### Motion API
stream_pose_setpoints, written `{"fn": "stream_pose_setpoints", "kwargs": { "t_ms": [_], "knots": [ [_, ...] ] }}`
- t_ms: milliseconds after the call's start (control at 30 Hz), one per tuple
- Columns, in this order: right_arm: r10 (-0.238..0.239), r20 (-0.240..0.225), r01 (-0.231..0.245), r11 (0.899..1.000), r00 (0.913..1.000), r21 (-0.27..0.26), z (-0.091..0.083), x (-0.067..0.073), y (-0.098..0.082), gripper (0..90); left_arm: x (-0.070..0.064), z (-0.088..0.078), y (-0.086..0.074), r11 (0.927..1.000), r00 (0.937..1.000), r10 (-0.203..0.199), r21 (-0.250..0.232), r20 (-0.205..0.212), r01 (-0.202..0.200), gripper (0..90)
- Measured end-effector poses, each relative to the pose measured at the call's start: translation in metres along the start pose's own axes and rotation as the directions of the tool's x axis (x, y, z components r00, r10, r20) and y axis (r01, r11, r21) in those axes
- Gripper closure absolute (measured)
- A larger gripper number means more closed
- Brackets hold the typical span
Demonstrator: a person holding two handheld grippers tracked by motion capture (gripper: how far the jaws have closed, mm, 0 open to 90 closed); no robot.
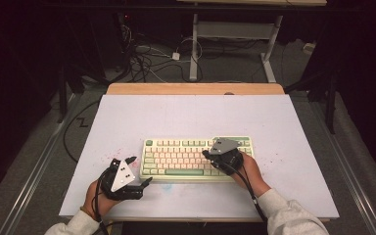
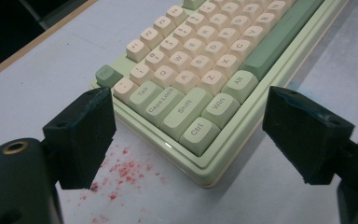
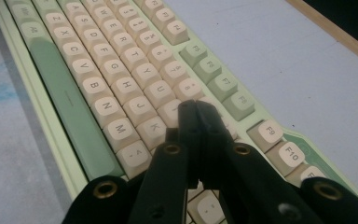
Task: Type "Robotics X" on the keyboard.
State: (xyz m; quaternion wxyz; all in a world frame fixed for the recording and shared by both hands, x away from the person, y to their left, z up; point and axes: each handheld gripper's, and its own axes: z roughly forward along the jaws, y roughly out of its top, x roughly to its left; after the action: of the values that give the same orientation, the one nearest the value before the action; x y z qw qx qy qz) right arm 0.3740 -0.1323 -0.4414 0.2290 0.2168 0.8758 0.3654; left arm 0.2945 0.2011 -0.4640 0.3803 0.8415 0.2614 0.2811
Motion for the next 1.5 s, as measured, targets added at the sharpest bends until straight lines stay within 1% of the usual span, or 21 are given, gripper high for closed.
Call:
{"fn": "stream_pose_setpoints", "kwargs": {
  "t_ms": [200, 300, 367, 433, 467, 533, 733, 767, 800, 867, 967, 1200, 1500],
  "knots": [
    [-0.002, 0.001, 0.002, 1.0, 1.0, 0.025, 0.011, -0.001, 0.003, 90.0, -0.001, 0.002, 0.0, 0.9999, 0.9999, 0.008, 0.008, 0.008, -0.008, 16.6],
    [0.006, 0.003, -0.006, 0.999, 1.0, 0.039, 0.015, -0.002, 0.004, 90.0, -0.001, 0.003, 0.001, 0.9999, 0.9999, 0.01, 0.007, 0.012, -0.01, 16.6],
    [0.006, 0.001, -0.006, 0.999, 1.0, 0.049, 0.018, -0.002, 0.004, 90.0, -0.002, 0.004, 0.001, 0.9998, 0.9998, 0.017, 0.013, 0.011, -0.017, 16.6],
    [-0.003, 0.008, 0.002, 0.998, 1.0, 0.055, 0.02, -0.002, 0.004, 90.0, -0.001, 0.004, 0.0, 0.9998, 0.9998, 0.015, 0.014, 0.011, -0.016, 16.6],
    [0.003, 0.009, -0.004, 0.998, 1.0, 0.062, 0.021, -0.002, 0.004, 90.0, -0.001, 0.004, 0.0, 0.9998, 0.9998, 0.017, 0.015, 0.01, -0.017, 16.6],
    [-0.007, 0.011, 0.006, 0.998, 0.9999, 0.066, 0.022, -0.002, 0.004, 90.0, -0.001, 0.003, 0.001, 0.9998, 0.9999, 0.014, 0.011, 0.008, -0.014, 16.6],
    [-0.009, 0.022, 0.008, 0.998, 0.9997, 0.064, 0.023, -0.001, 0.005, 90.0, 0.0, 0.003, 0.0, 0.9998, 0.9998, 0.016, 0.014, 0.007, -0.016, 16.6],
    [-0.011, 0.02, 0.01, 0.997, 0.9997, 0.07, 0.024, -0.001, 0.005, 90.0, 0.0, 0.003, 0.0, 0.9998, 0.9999, 0.016, 0.015, 0.006, -0.016, 16.6],
    [-0.011, 0.02, 0.01, 0.996, 0.9997, 0.087, 0.025, 0.0, 0.005, 90.0, 0.0, 0.003, 0.0, 0.9998, 0.9999, 0.016, 0.015, 0.007, -0.016, 16.6],
    [-0.021, 0.013, 0.02, 0.996, 0.9997, 0.091, 0.025, 0.0, 0.005, 90.0, -0.001, 0.003, 0.0, 0.9997, 0.9998, 0.018, 0.018, 0.007, -0.018, 16.6],
    [-0.019, 0.009, 0.019, 0.996, 0.9998, 0.085, 0.022, 0.001, 0.005, 90.0, -0.001, 0.003, 0.0, 0.9997, 0.9998, 0.018, 0.018, 0.008, -0.018, 16.6],
    [-0.011, 0.019, 0.01, 0.998, 0.9998, 0.055, 0.013, -0.001, 0.006, 90.0, -0.001, 0.002, 0.001, 0.9997, 0.9998, 0.018, 0.018, 0.008, -0.018, 16.6],
    [0.004, 0.032, -0.004, 1.0, 0.9995, -0.006, -0.006, -0.004, 0.009, 90.0, -0.001, 0.002, 0.001, 0.9997, 0.9998, 0.015, 0.017, 0.013, -0.016, 16.7]
  ]
}}
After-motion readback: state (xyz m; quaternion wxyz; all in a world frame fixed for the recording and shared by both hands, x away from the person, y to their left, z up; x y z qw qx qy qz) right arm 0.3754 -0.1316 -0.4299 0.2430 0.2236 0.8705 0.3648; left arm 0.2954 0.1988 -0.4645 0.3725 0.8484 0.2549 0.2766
